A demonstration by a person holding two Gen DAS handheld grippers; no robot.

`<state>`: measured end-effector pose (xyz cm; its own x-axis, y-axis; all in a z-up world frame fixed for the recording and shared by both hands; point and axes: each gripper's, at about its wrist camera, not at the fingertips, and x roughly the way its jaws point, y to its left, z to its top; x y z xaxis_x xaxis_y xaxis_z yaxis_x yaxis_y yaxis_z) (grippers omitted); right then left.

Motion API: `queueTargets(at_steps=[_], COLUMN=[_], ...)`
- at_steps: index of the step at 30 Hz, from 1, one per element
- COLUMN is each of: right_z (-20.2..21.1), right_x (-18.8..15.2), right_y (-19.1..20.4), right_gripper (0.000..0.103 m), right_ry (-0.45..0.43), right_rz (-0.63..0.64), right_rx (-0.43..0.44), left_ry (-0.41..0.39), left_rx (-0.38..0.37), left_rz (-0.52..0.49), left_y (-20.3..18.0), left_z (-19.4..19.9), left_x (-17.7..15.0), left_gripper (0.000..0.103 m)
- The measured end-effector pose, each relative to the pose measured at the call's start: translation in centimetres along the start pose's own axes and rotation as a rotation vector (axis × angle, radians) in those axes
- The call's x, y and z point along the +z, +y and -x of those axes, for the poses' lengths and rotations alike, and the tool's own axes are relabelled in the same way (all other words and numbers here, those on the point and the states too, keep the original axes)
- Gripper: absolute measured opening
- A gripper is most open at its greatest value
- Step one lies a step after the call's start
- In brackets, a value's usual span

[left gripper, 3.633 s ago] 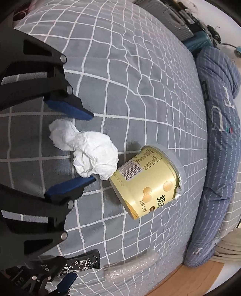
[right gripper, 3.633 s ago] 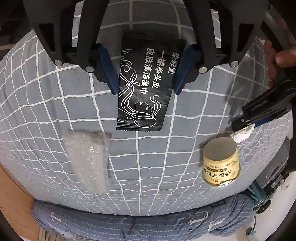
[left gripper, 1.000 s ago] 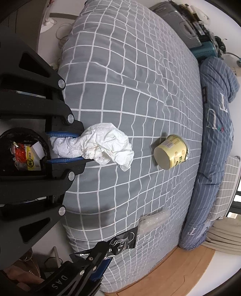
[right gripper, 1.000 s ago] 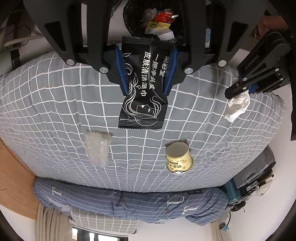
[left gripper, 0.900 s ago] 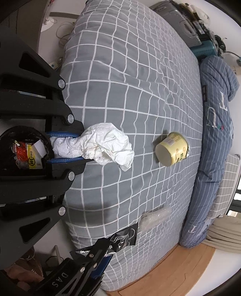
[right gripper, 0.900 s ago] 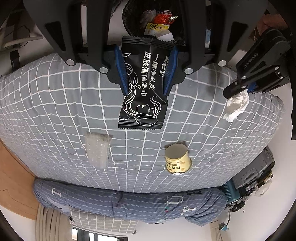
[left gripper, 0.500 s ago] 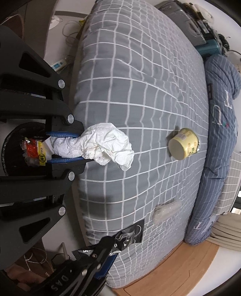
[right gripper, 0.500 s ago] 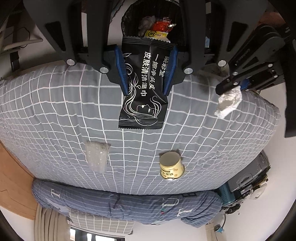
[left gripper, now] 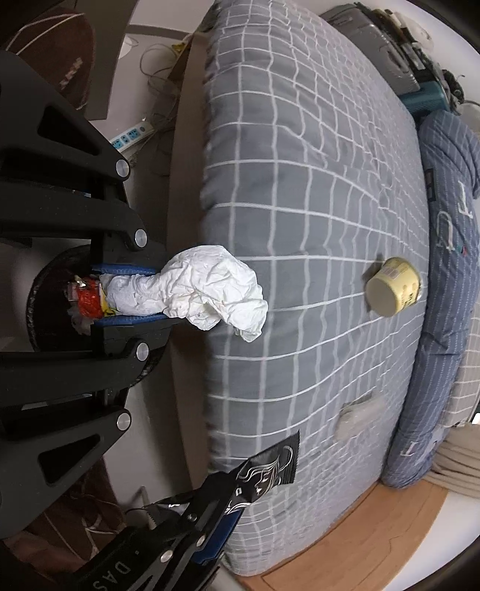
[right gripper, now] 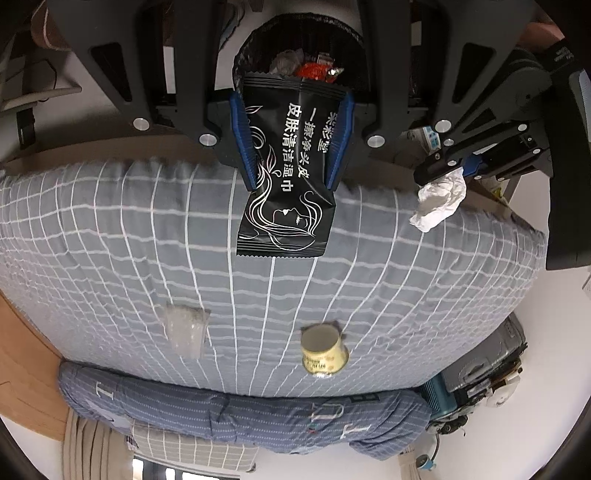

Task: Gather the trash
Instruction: 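Carry the black sachet with the right tool while the left tool carries the tissue to the bin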

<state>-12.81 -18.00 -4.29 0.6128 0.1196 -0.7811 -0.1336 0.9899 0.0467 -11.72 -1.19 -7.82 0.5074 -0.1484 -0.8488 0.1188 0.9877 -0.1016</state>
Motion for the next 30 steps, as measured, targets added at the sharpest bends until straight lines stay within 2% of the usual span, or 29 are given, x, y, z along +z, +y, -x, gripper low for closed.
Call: queueTargets(at_steps=[10,15,30], right_z=[0.1,-0.6,-8.4], right_x=[-2.9,-5.0,-9.1], right_y=[-0.3,-0.3,0.0], right_gripper=[0.036,0.036,0.036], right_ry=[0.058,0.117,0.277], right_rz=[-0.037,-0.055,-0.036], right_rx=[0.013,0.025,-0.010], left_ry=[0.048,0.080,0.182], left_rx=[-0.011,-0.024,0.007], left_rz=[0.016,0.008,-0.016], left_y=[0.1,-0.3,-0.3], left_z=[0.2,-0.1,-6.9], left_x=[-3.5,-4.9,-7.0], left_gripper=[0.016,0.016,0.016])
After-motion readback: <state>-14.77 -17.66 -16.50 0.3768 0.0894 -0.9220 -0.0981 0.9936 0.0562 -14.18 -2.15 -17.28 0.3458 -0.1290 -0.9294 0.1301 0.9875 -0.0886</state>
